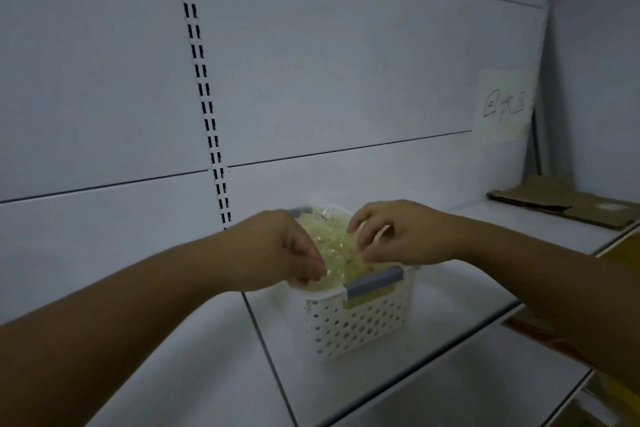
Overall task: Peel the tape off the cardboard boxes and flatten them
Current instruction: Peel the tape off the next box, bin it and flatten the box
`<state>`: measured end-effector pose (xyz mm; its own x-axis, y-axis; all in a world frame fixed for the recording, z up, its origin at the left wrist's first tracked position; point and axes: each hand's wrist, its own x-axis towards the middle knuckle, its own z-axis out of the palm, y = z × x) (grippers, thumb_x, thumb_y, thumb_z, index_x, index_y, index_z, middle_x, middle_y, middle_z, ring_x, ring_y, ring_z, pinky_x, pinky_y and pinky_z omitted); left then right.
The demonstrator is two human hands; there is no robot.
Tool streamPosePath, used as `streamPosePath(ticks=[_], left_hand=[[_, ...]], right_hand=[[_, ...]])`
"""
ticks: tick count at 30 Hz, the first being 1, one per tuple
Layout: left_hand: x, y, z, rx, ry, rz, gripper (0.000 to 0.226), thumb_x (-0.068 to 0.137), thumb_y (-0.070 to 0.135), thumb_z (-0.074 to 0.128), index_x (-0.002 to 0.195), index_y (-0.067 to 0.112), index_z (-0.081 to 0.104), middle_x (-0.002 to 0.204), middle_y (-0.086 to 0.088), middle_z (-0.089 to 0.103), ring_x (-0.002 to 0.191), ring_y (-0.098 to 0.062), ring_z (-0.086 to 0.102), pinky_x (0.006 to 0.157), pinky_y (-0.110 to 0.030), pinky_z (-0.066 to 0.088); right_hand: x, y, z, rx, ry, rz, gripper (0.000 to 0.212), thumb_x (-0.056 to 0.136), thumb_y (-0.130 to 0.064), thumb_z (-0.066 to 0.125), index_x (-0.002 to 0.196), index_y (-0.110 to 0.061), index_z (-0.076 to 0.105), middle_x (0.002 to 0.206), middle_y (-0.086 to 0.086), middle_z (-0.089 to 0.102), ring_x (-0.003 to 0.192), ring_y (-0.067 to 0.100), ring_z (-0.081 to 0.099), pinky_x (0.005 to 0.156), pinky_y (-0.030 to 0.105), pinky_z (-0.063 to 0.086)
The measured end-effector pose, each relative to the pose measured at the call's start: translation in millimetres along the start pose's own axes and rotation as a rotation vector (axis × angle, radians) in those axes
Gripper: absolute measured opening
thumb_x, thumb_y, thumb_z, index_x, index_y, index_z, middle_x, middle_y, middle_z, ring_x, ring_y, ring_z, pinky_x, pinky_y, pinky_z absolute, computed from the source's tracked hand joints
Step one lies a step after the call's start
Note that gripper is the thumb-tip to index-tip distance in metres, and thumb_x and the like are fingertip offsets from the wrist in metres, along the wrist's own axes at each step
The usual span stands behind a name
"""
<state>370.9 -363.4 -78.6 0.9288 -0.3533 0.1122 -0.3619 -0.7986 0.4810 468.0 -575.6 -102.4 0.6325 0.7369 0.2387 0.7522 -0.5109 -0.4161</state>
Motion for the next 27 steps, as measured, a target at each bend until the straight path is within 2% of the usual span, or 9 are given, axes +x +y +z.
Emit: streamPosePath(ticks=[3, 5, 8, 10, 13, 16, 20, 24, 27], left_hand=[[9.7, 0.7, 3.1, 0.139, -0.125, -0.028, 0.013, 0.083, 0.019, 0.066, 0.081, 0.029, 0.074, 0.076, 0.023, 0.068, 0.074, 0.007, 0.062, 0.068, -0.007, 0.046], [14.0, 1.4, 1.1, 0.179, -0.154, -0.039, 0.02, 0.082, 0.017, 0.068, 0.075, 0.036, 0.067, 0.078, 0.025, 0.064, 0.074, 0.007, 0.06, 0.067, -0.008, 0.044], [15.7, 2.2, -1.4, 0.18, -0.114, -0.016, 0.026, 0.076, 0.019, 0.074, 0.073, 0.04, 0.06, 0.071, 0.034, 0.06, 0.066, 0.01, 0.057, 0.061, -0.006, 0.042], [14.5, 2.3, -0.9, 0.165, -0.072, 0.027, 0.031, 0.073, 0.017, 0.077, 0.069, 0.043, 0.06, 0.065, 0.045, 0.053, 0.064, 0.013, 0.053, 0.057, -0.004, 0.041], [10.0, 1.4, 1.7, 0.114, 0.003, 0.072, 0.032, 0.07, 0.015, 0.079, 0.069, 0.044, 0.064, 0.066, 0.044, 0.055, 0.071, 0.013, 0.051, 0.061, -0.003, 0.04], [4.8, -2.5, 4.5, -0.044, 0.101, 0.088, 0.024, 0.077, 0.011, 0.074, 0.079, 0.035, 0.071, 0.071, 0.023, 0.063, 0.069, 0.011, 0.056, 0.063, -0.007, 0.046], [-2.5, -6.9, 1.4, -0.17, 0.269, 0.035, 0.033, 0.077, -0.003, 0.067, 0.084, 0.029, 0.071, 0.093, -0.001, 0.068, 0.085, -0.014, 0.065, 0.082, -0.036, 0.056], [-5.8, -10.0, 4.2, -0.175, 0.307, 0.046, 0.041, 0.07, -0.003, 0.07, 0.081, 0.036, 0.067, 0.113, 0.001, 0.064, 0.092, -0.02, 0.064, 0.084, -0.04, 0.055], [-6.2, -9.6, 4.8, -0.162, 0.414, 0.084, 0.043, 0.067, -0.005, 0.067, 0.079, 0.036, 0.066, 0.114, 0.007, 0.064, 0.1, -0.012, 0.058, 0.086, -0.03, 0.052]], right_hand=[[-3.9, 13.5, 3.9, 0.26, 0.28, 0.052, 0.012, 0.08, -0.015, 0.071, 0.084, -0.026, 0.072, 0.107, -0.019, 0.065, 0.089, -0.004, 0.062, 0.077, 0.017, 0.053], [-4.3, 16.5, 7.5, 0.383, 0.386, 0.103, 0.013, 0.081, -0.009, 0.069, 0.081, -0.022, 0.073, 0.092, -0.008, 0.072, 0.079, 0.005, 0.067, 0.075, 0.021, 0.055], [-2.5, 14.0, 8.7, 0.384, 0.486, 0.102, 0.014, 0.08, -0.008, 0.069, 0.076, -0.02, 0.074, 0.079, -0.003, 0.073, 0.071, 0.005, 0.066, 0.068, 0.018, 0.055], [-1.9, 10.2, 6.2, 0.385, 0.491, 0.086, 0.012, 0.08, -0.009, 0.068, 0.077, -0.019, 0.074, 0.08, -0.004, 0.074, 0.075, 0.005, 0.067, 0.069, 0.016, 0.054], [-0.2, 6.3, 2.0, 0.272, 0.515, 0.098, 0.01, 0.082, -0.012, 0.067, 0.08, -0.019, 0.074, 0.083, -0.005, 0.073, 0.078, 0.005, 0.066, 0.074, 0.017, 0.053], [1.6, 2.2, -0.2, 0.164, 0.374, 0.148, 0.006, 0.083, -0.019, 0.067, 0.083, -0.022, 0.072, 0.085, -0.008, 0.072, 0.081, 0.005, 0.065, 0.076, 0.018, 0.051], [5.3, -4.4, 8.8, -0.107, 0.136, 0.183, 0.007, 0.083, -0.028, 0.064, 0.084, -0.028, 0.071, 0.082, -0.02, 0.066, 0.078, -0.003, 0.06, 0.067, 0.009, 0.043], [2.7, -2.3, 10.1, -0.158, 0.195, 0.225, 0.008, 0.082, -0.031, 0.065, 0.085, -0.027, 0.07, 0.085, -0.018, 0.064, 0.079, -0.007, 0.055, 0.066, 0.012, 0.041], [-1.1, -1.0, 8.6, -0.29, 0.269, 0.259, 0.009, 0.084, -0.032, 0.064, 0.09, -0.026, 0.068, 0.096, -0.007, 0.063, 0.086, 0.006, 0.056, 0.073, 0.022, 0.044]])
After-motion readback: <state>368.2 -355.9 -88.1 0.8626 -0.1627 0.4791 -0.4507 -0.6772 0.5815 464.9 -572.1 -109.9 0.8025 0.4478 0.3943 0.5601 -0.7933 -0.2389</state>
